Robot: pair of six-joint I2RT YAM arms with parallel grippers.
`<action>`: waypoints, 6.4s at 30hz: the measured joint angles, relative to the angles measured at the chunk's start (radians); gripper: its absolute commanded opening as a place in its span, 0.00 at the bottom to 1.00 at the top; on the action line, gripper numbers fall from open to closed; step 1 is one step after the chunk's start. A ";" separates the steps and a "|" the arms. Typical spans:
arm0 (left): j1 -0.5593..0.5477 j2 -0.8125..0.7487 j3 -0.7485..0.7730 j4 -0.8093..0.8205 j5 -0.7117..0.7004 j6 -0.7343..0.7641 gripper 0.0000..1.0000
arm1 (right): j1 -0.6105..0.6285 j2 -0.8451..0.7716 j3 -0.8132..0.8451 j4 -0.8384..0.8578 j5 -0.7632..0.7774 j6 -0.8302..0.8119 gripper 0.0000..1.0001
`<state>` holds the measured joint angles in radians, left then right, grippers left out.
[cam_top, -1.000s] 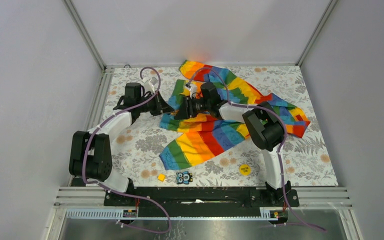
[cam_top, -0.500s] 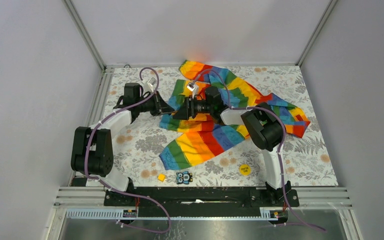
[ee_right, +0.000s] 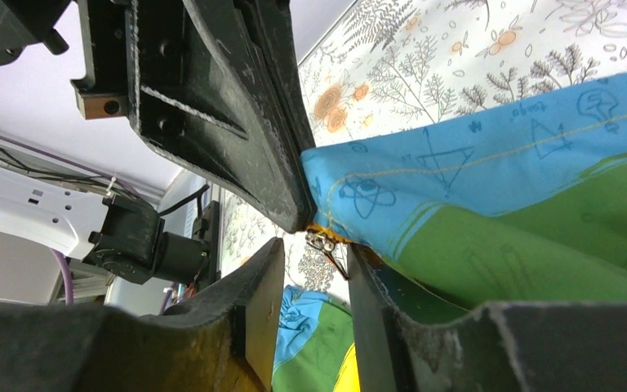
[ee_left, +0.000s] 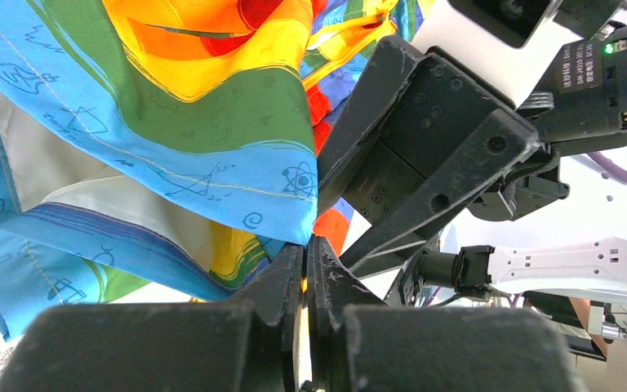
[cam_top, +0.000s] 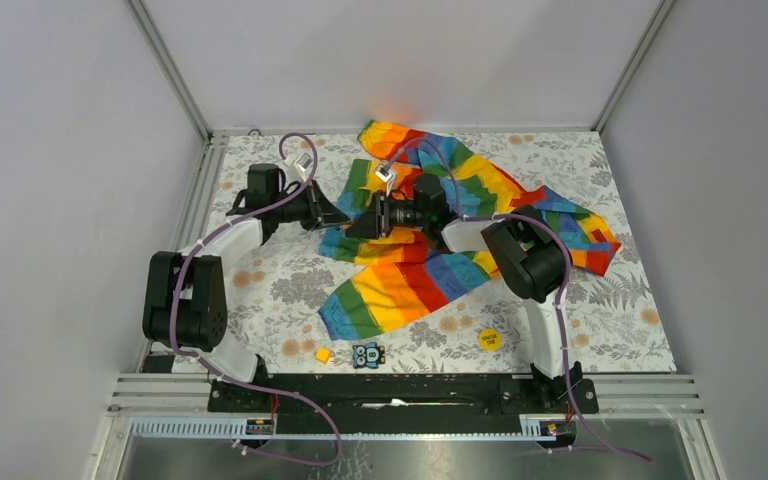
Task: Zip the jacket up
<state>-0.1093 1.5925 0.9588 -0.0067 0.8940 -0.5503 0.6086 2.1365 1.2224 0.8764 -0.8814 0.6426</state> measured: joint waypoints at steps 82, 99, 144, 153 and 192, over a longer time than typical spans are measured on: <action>-0.068 -0.060 -0.037 -0.002 -0.197 0.060 0.03 | 0.080 -0.051 0.482 -1.252 0.401 -0.409 0.00; -0.046 -0.169 -0.251 0.191 -0.280 -0.235 0.84 | -0.008 -0.072 0.307 -0.949 0.161 -0.191 0.00; -0.098 -0.155 -0.151 0.161 -0.382 -0.119 0.00 | 0.056 0.006 0.629 -1.394 0.381 -0.499 0.00; -0.063 -0.123 -0.151 0.120 -0.254 -0.093 0.12 | 0.059 0.008 0.520 -1.267 0.236 -0.485 0.00; -0.089 -0.124 -0.312 0.351 -0.439 -0.373 0.00 | 0.044 0.007 0.328 -0.904 0.101 -0.150 0.00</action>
<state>-0.1986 1.4681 0.6464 0.3447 0.4545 -0.9230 0.6525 2.1437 1.5505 -0.0273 -0.7799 0.4931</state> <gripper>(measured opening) 0.074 0.019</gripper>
